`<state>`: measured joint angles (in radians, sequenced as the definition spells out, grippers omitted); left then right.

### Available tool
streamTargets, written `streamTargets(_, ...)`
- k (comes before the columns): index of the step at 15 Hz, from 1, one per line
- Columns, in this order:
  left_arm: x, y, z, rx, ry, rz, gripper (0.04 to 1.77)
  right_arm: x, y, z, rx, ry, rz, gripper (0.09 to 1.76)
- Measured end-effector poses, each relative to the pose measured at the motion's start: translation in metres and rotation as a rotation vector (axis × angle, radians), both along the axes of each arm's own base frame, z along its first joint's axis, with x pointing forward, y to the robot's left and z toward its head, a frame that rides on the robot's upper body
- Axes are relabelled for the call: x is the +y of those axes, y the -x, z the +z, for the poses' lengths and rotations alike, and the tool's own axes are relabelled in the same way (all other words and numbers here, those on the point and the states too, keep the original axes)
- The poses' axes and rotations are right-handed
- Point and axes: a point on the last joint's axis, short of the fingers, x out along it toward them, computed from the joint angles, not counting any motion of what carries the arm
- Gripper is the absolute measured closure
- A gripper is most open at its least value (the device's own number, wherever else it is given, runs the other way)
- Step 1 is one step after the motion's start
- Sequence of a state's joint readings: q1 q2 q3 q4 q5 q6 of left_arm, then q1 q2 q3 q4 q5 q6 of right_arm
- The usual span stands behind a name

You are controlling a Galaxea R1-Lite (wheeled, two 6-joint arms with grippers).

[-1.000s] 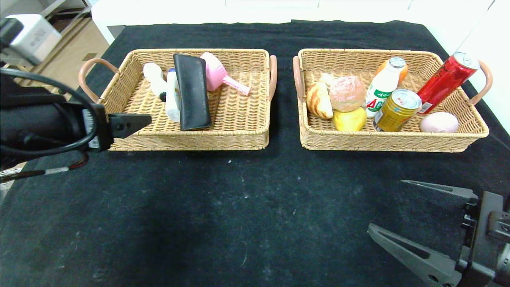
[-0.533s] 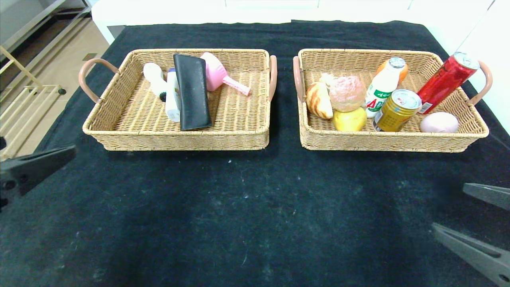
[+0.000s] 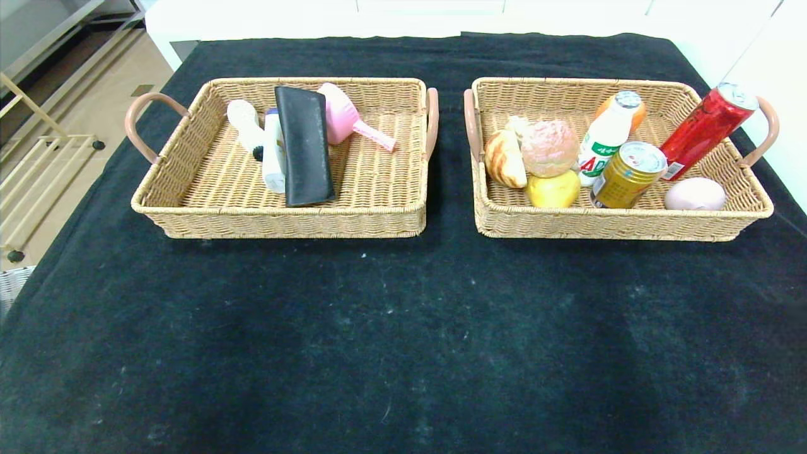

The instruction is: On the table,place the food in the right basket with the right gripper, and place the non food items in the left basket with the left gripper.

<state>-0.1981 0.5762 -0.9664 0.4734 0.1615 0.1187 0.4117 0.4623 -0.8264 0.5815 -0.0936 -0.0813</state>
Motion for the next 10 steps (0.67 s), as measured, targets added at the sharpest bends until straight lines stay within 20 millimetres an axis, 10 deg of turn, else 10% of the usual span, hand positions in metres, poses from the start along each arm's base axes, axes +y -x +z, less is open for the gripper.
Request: streamTargets(10, -0.028, 0.114, 0.03, -0.185, -0.009, -0.046, 0.1, -0.005, 0.099, 0.013, -0.136, -0.011, -0.279, 0.14)
